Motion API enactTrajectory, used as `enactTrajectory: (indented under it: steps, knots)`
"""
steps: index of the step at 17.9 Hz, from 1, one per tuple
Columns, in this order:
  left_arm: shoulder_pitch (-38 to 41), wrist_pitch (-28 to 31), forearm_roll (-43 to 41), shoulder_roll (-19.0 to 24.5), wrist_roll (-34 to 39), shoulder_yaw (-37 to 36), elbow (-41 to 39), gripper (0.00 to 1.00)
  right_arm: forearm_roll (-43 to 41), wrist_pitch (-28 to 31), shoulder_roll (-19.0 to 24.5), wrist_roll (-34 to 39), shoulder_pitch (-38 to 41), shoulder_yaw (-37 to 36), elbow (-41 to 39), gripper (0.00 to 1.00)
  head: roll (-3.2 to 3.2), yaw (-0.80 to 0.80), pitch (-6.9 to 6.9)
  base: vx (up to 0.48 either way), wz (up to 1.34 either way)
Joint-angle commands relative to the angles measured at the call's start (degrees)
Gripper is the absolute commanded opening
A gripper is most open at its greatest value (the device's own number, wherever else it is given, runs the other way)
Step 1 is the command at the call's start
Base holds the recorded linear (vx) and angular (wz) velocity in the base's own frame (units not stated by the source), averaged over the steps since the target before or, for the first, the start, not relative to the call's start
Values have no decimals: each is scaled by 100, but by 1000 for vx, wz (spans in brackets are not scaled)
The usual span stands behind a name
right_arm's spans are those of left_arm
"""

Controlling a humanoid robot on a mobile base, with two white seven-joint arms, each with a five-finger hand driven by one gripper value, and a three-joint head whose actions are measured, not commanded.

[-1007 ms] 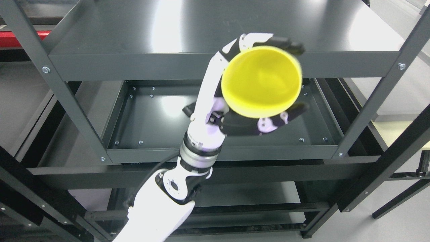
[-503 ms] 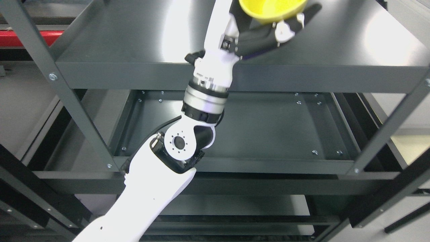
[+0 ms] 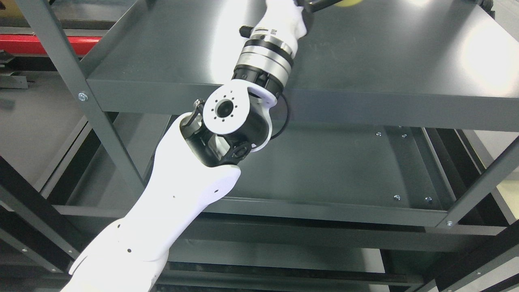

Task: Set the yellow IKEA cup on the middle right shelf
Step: 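Extend the left arm to carry the cup deep onto the shelf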

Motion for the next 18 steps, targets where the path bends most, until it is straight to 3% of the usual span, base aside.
enactTrajectory:
  steps: [1, 5, 6, 7, 11, 12, 18]
  knots:
    - [-400, 215, 1444, 100, 48, -605, 263, 0, -141, 5, -100, 5, 79, 97, 0, 99, 0, 0, 0, -19, -64]
    - [-409, 539, 1945, 100, 276, -702, 307, 1, -141, 5, -100, 5, 79, 97, 0, 99, 0, 0, 0, -1, 27]
    - [-400, 601, 1919, 100, 277, -702, 316, 5, -141, 5, -100, 5, 79, 97, 0, 100, 0, 0, 0, 0, 0]
    - [-391, 689, 1910, 100, 277, -694, 316, 12, -141, 5, -100, 5, 79, 97, 0, 99, 0, 0, 0, -1, -22]
    - [-391, 1287, 1568, 100, 268, -641, 316, 65, -141, 5, -100, 5, 79, 97, 0, 99, 0, 0, 0, 0, -5]
    - [-383, 1305, 1507, 100, 268, -632, 316, 73, -141, 5, -100, 5, 79, 97, 0, 99, 0, 0, 0, 0, 0]
    - [-391, 1305, 1287, 100, 259, -500, 307, 94, -141, 5, -100, 5, 79, 97, 0, 99, 0, 0, 0, 0, 0]
